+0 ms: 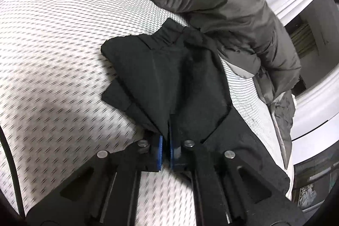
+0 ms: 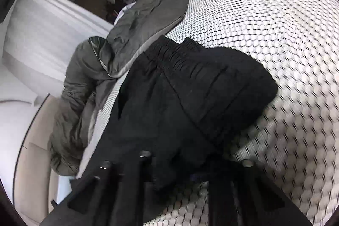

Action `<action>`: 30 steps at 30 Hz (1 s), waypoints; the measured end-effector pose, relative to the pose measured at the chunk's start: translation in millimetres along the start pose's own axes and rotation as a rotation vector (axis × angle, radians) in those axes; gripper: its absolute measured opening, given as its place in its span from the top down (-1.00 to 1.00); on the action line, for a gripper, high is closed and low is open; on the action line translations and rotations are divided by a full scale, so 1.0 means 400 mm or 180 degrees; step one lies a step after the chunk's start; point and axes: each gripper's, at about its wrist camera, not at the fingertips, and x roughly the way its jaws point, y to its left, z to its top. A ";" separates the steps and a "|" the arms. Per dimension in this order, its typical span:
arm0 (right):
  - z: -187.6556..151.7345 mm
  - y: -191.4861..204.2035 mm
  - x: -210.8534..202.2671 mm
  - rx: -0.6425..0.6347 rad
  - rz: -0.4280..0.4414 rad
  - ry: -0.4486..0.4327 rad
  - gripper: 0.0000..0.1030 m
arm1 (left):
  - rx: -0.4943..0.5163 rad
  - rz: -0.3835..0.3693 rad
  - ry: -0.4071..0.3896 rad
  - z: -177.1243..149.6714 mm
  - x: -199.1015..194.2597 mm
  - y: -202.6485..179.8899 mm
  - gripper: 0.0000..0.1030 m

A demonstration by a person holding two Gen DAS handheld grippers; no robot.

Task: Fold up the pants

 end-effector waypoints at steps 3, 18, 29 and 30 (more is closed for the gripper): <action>-0.052 0.012 -0.103 -0.0248 -0.0014 -0.0196 0.92 | 0.0099 0.0024 -0.0085 -0.060 -0.095 0.040 0.96; -0.209 -0.122 -0.425 -0.0449 -0.0511 -0.0435 -0.33 | 0.0789 0.0304 -0.0284 -0.154 -0.429 0.145 0.01; -0.142 0.050 -0.385 -0.1253 -0.0558 -0.0372 -0.76 | 0.2810 0.0490 0.0139 -0.091 -0.202 -0.220 -0.96; -0.141 0.061 -0.374 -0.1291 -0.0559 -0.0337 -0.76 | 0.3113 0.0591 0.0266 -0.107 -0.155 -0.248 -0.90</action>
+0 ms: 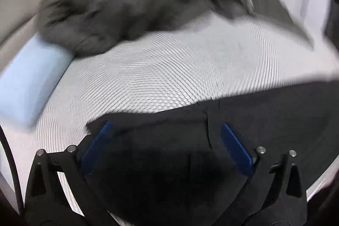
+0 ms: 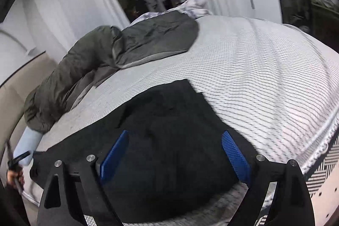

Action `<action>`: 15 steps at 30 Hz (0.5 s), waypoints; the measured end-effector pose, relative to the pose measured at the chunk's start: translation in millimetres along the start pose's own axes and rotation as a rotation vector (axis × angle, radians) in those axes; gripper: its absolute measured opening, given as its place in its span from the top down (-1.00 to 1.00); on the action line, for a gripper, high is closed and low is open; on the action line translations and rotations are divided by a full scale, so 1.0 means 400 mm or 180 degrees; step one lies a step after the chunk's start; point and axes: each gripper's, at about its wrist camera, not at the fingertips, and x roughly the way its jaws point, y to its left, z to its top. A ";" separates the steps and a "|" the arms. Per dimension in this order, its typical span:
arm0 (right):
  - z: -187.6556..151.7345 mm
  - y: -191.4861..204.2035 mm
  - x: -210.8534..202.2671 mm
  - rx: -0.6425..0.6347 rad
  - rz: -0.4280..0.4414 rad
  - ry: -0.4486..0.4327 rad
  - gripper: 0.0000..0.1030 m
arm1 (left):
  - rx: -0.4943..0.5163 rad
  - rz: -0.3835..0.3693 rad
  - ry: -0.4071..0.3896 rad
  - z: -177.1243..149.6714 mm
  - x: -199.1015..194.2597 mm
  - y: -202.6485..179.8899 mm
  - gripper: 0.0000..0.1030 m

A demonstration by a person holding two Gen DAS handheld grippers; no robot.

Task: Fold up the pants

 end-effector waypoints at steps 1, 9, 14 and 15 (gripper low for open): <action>0.006 0.014 0.017 -0.0047 -0.0006 0.0035 -0.76 | 0.0219 0.0017 0.0110 0.010 0.029 -0.026 -0.88; -0.009 0.054 0.063 -0.0309 -0.0076 0.0212 -0.76 | 0.0819 -0.0136 0.0606 0.029 0.154 -0.116 1.00; -0.003 0.044 0.084 -0.0262 -0.0120 0.0215 -0.76 | 0.0130 -0.0375 0.0232 0.061 0.101 -0.029 1.00; -0.002 0.040 0.086 -0.0238 -0.0117 0.0217 -0.76 | 0.0056 -0.0391 0.0241 0.064 0.105 -0.022 1.00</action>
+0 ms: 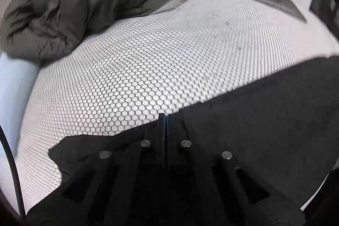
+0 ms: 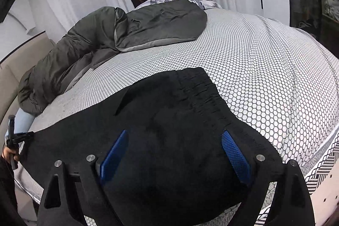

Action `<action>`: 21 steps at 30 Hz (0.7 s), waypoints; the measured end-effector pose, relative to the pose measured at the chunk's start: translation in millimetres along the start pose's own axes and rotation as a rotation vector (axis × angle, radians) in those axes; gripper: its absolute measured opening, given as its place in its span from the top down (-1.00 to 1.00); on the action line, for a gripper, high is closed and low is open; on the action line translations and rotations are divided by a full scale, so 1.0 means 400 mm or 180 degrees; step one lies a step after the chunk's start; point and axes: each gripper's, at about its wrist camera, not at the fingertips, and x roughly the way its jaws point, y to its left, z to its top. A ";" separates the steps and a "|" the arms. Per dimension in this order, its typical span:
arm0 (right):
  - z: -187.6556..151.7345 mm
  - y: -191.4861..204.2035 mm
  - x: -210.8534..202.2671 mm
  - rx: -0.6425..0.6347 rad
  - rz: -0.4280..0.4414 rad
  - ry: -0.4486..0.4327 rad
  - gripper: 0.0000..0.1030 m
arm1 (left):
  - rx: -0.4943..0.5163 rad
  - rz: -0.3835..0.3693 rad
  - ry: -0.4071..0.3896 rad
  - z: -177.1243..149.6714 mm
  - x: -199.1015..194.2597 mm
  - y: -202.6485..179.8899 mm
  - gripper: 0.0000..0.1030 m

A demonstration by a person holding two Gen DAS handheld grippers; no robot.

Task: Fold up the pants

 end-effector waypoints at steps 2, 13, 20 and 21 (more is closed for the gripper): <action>0.004 -0.003 0.007 0.0059 0.0002 0.0008 -0.76 | 0.0005 0.0094 0.0057 0.008 0.018 -0.005 1.00; -0.035 -0.051 -0.062 0.0218 0.0049 -0.0026 -0.76 | -0.0852 0.0084 -0.0231 -0.071 -0.111 0.036 -0.45; -0.089 -0.160 -0.097 0.0790 -0.0166 0.0020 -0.76 | -0.1221 -0.0212 -0.0566 -0.237 -0.280 -0.017 -0.96; -0.093 -0.178 -0.085 0.0929 -0.0127 0.0058 -0.58 | -0.1289 -0.0257 -0.0585 -0.266 -0.290 -0.026 -0.97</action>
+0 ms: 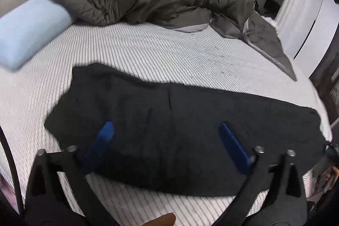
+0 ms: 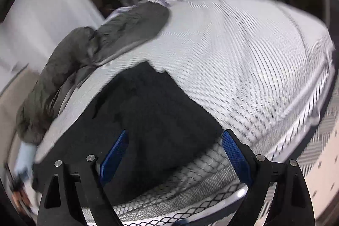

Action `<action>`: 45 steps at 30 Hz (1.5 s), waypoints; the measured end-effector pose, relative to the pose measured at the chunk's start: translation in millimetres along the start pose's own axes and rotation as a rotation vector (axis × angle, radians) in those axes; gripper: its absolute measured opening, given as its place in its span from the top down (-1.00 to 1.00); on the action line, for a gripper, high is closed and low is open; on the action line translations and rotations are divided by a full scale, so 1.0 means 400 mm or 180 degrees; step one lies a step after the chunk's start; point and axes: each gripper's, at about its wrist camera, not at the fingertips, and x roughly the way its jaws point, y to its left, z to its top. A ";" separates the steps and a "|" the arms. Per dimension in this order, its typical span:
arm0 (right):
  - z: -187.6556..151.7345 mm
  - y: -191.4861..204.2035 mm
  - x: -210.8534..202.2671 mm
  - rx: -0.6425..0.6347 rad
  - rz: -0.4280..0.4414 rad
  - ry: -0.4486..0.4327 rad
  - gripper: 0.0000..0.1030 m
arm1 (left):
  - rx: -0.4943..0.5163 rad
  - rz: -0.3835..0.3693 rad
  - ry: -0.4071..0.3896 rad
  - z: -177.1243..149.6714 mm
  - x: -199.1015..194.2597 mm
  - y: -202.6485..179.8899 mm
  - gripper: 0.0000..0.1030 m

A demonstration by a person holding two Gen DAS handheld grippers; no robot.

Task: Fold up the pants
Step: 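Grasp the edge of the folded pants with the right gripper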

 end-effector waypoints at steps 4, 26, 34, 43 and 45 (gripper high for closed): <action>0.031 -0.043 0.056 0.0321 0.0547 0.0132 0.50 | -0.0352 0.0067 0.0008 -0.076 0.001 0.028 -0.96; 0.278 0.326 0.298 -0.1608 -0.0397 0.0420 -0.56 | -0.0371 0.0311 0.0130 -0.126 0.083 0.049 -0.97; 0.095 0.603 0.418 -0.3420 -0.0132 0.0790 -0.56 | -0.0341 0.0306 0.0146 -0.115 0.108 0.045 -0.97; 0.096 0.591 0.439 -0.3521 0.0256 0.0850 0.95 | -0.0333 0.0261 0.0144 -0.115 0.129 0.053 -0.97; 0.113 0.583 0.413 -0.3390 0.0324 0.0639 0.96 | -0.0351 0.0247 0.0136 -0.111 0.132 0.054 -0.97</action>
